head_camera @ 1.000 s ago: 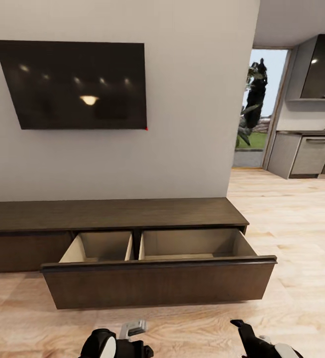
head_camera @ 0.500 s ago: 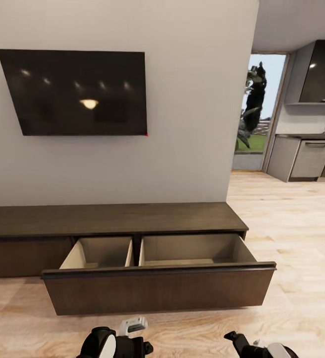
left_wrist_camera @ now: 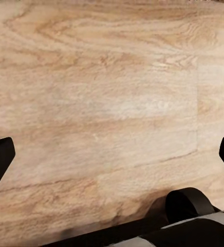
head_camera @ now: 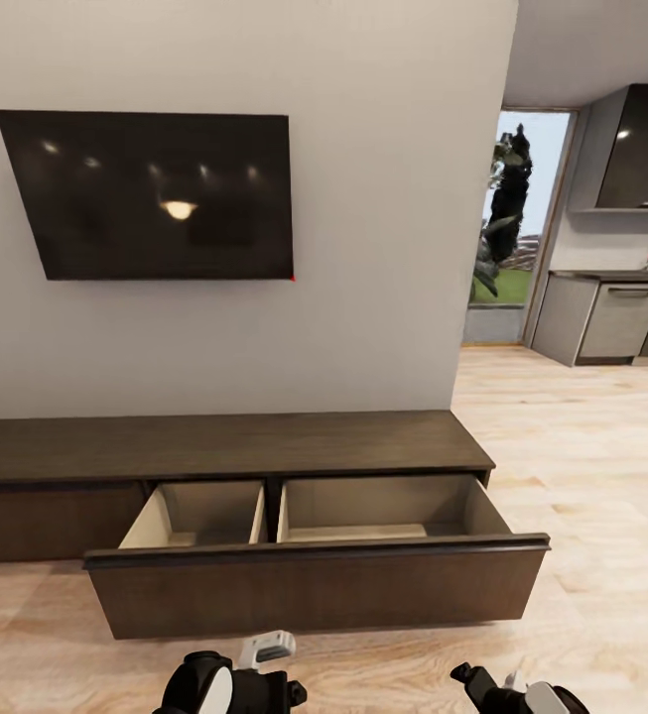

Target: Place each of the two pumpkins and all three candles from the living room inside a cabinet in the living room (use any cabinet), then make sure every cabinet is closed, and position the cauldron so it is next to a table in the living room.

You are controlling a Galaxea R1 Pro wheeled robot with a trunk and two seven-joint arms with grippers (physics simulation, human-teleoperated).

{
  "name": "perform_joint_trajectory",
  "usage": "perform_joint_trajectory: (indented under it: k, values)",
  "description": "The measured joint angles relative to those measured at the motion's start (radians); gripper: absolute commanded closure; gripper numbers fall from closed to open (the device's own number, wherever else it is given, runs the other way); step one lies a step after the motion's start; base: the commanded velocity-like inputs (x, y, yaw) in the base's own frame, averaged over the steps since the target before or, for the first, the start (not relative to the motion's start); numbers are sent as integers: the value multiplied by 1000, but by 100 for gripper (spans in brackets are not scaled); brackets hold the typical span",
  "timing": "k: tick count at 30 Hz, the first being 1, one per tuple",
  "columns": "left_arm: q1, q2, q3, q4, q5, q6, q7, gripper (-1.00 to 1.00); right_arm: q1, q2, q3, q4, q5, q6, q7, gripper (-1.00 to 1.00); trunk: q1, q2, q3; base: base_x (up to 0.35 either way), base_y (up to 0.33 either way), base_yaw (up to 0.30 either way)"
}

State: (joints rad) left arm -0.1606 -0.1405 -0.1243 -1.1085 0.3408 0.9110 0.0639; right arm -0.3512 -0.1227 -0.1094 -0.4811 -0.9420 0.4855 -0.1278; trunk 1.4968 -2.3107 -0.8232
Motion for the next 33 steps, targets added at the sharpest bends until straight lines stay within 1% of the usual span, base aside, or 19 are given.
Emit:
perform_joint_trajectory:
  k: [2,4,7,8,9,12,15,22,23,24,27,28,30,33]
  values:
    - [0,0,-1,0,0,0,0,-100,0,1,1,0,9,1,-1,-100,-8,14,6,0,0,0]
    - [0,-1,-1,0,0,0,0,-100,0,1,2,0,27,3,-3,-100,-15,28,13,0,0,0]
    - [0,-1,-2,0,1,-1,1,-100,0,5,13,0,84,0,-3,-100,-27,49,22,0,0,0]
    - [0,-1,-2,0,-1,-1,1,-100,0,10,29,0,129,-4,-4,-100,-31,56,25,0,0,0]
    - [0,0,-2,0,-1,-2,1,-100,0,11,31,0,136,-5,-4,-100,-35,63,28,0,0,0]
    - [0,0,-1,0,-2,-3,7,-100,0,8,34,1,143,-4,-1,-100,-46,84,38,0,0,0]
    - [0,-1,0,1,-5,-6,29,-100,0,11,34,4,145,-2,-5,-100,-58,105,47,0,0,0]
    - [0,-1,0,1,-6,-8,60,-100,0,14,31,17,143,-18,-15,-100,-84,154,69,0,0,0]
    - [0,-1,0,2,-6,-9,69,-100,0,14,30,25,143,-39,-23,-100,-88,161,72,0,0,0]
    - [0,-1,0,3,-6,-9,80,-100,0,15,30,36,143,-76,-36,-100,-92,168,75,0,0,0]
    - [0,-3,1,3,-5,-9,105,-100,0,20,31,82,142,-220,-92,-100,-104,189,85,0,0,0]
    - [0,-3,1,4,-5,-10,110,-100,0,23,31,94,141,-257,-109,-100,-107,196,88,0,0,0]
    - [0,-3,1,5,-5,-11,115,-100,0,29,31,108,140,-298,-129,-100,-115,210,94,0,0,0]
    - [0,-4,1,6,-5,-12,117,-100,0,33,32,116,140,-321,-140,-100,-127,231,103,0,0,0]
